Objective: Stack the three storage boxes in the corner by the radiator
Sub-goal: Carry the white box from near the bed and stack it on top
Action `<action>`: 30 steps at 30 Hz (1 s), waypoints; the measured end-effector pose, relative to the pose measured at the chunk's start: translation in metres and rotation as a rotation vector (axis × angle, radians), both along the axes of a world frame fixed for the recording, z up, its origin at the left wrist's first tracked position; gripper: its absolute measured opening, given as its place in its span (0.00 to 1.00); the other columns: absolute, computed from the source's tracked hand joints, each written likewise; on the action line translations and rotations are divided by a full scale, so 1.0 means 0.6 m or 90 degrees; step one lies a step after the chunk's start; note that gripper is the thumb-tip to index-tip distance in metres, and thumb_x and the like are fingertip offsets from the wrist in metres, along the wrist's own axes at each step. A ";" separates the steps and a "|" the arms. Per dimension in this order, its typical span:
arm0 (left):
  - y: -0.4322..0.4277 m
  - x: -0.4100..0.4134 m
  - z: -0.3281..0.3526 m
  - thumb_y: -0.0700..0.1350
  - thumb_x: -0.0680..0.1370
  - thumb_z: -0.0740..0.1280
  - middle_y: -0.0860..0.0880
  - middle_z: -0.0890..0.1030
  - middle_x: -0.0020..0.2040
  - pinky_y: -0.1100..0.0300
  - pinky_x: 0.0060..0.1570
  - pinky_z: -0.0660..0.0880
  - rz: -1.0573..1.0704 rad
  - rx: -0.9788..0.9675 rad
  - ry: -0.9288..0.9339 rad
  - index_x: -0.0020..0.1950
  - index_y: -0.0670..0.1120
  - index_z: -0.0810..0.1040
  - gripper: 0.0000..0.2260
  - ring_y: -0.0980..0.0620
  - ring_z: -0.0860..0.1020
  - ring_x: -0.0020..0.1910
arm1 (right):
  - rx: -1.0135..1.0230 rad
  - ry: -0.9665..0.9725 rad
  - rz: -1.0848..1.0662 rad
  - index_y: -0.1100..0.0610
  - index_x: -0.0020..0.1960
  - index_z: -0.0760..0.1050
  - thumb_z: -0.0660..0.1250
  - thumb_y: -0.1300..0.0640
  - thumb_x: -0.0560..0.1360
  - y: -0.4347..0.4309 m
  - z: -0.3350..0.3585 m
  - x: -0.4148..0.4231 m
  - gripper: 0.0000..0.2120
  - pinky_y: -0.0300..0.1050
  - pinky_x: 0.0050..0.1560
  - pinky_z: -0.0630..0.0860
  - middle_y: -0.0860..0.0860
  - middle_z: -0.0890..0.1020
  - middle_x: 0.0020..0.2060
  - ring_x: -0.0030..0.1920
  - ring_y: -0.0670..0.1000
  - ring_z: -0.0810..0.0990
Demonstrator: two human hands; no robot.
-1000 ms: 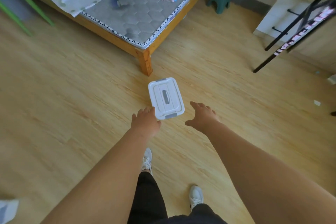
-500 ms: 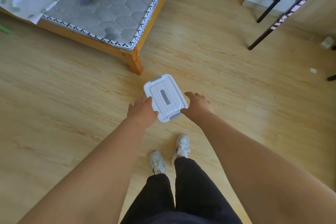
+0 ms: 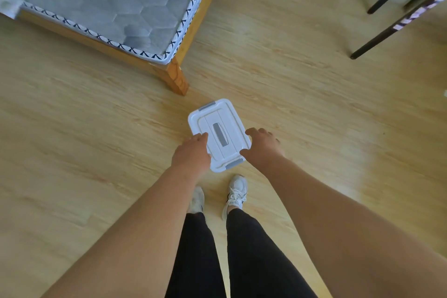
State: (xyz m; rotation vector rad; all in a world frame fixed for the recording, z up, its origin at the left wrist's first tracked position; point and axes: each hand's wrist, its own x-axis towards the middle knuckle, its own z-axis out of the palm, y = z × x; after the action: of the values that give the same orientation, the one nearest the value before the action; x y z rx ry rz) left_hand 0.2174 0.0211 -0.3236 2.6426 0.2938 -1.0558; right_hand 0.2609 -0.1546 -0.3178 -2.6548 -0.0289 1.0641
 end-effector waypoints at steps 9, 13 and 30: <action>0.017 0.105 -0.137 0.42 0.81 0.59 0.47 0.66 0.72 0.52 0.56 0.71 -0.134 0.006 -0.002 0.76 0.46 0.59 0.23 0.46 0.66 0.68 | -0.011 0.045 -0.070 0.51 0.74 0.63 0.67 0.53 0.76 0.027 -0.162 0.044 0.28 0.51 0.61 0.70 0.52 0.74 0.65 0.65 0.55 0.71; 0.033 0.146 -0.226 0.44 0.80 0.61 0.48 0.68 0.71 0.50 0.55 0.72 -0.219 -0.006 0.009 0.75 0.46 0.61 0.23 0.46 0.66 0.68 | -0.008 0.068 -0.132 0.50 0.73 0.64 0.66 0.53 0.76 0.048 -0.266 0.054 0.27 0.51 0.62 0.70 0.52 0.74 0.65 0.66 0.55 0.71; 0.044 0.217 -0.589 0.39 0.77 0.62 0.48 0.74 0.62 0.53 0.45 0.71 -0.392 -0.025 -0.020 0.66 0.47 0.72 0.17 0.47 0.70 0.62 | -0.027 0.099 -0.217 0.54 0.65 0.71 0.65 0.55 0.76 0.117 -0.624 0.060 0.17 0.48 0.56 0.69 0.54 0.76 0.58 0.59 0.57 0.74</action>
State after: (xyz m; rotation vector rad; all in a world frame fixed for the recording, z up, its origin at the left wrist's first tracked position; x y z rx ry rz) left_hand 0.3473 0.0473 -0.6771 2.7701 -0.5790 -1.1574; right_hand 0.2968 -0.0846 -0.6919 -2.4814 0.4654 1.1559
